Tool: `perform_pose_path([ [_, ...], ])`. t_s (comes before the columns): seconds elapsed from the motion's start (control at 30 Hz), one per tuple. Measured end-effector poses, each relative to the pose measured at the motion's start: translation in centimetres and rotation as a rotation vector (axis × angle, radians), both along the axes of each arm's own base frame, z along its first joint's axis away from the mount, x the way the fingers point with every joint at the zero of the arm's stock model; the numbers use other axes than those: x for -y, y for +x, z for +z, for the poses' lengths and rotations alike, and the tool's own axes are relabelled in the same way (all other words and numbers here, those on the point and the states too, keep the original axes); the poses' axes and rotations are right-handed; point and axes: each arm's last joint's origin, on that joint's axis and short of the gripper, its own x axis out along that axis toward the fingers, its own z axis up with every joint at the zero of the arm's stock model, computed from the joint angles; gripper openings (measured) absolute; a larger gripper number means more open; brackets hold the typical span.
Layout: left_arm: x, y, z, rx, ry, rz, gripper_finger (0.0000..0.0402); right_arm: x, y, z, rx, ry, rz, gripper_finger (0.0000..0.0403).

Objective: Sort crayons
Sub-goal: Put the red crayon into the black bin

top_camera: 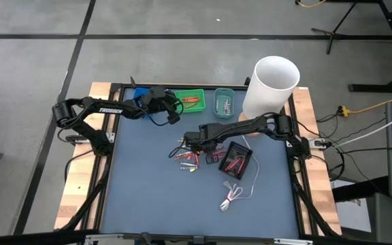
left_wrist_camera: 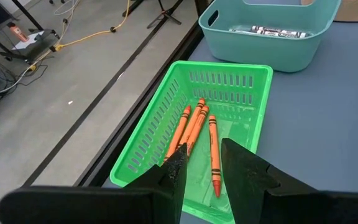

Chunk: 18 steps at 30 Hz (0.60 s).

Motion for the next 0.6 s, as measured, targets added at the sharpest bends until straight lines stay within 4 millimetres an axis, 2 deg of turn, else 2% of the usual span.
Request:
perform_pose_path([
  [0.23, 0.0, 0.0, 0.0, 0.000, -0.001, 0.000, 0.0084, -0.4, -0.4, 0.9, -0.044, 0.019, 0.009, 0.0017],
  [0.37, 0.0, 0.0, 0.0, 0.000, -0.001, 0.000, 0.0084, -1.0, -0.4, 2.8, -0.044, 0.027, 0.023, 0.0006],
  [0.6, 0.1, -0.1, -0.2, -0.015, -0.014, 0.002, 0.0084, -3.5, -1.5, 6.3, -0.017, 0.038, 0.051, 0.0002],
])
